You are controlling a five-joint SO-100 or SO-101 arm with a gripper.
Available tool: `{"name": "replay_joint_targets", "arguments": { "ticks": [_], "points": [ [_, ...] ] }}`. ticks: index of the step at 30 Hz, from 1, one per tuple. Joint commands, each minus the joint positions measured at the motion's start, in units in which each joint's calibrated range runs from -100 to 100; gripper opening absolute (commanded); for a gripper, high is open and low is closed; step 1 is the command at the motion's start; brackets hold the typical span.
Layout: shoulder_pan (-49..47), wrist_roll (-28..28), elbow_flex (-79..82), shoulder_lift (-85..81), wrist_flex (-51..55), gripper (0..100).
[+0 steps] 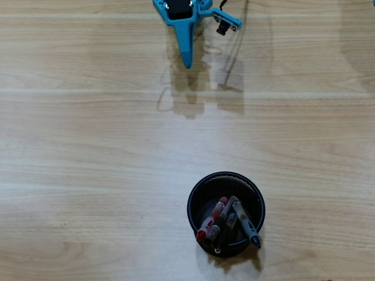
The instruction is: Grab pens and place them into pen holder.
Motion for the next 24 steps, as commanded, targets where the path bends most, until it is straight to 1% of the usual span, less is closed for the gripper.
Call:
{"name": "replay_joint_targets", "arguments": {
  "ticks": [1, 3, 7, 11, 14, 19, 24],
  "points": [
    [1.0, 1.6, 0.6, -0.9, 3.2, 2],
    [2.0, 2.7, 0.6, -0.9, 5.2, 2],
    [3.8, 2.9, 0.6, -0.9, 9.7, 2],
    [4.2, 4.1, 0.6, -0.9, 9.9, 2],
    [4.5, 4.0, 0.6, -0.9, 9.9, 3],
    [9.2, 3.7, 0.5, -0.9, 9.8, 2],
    [9.3, 3.7, 0.5, -0.8, 9.8, 2]
  ]
}}
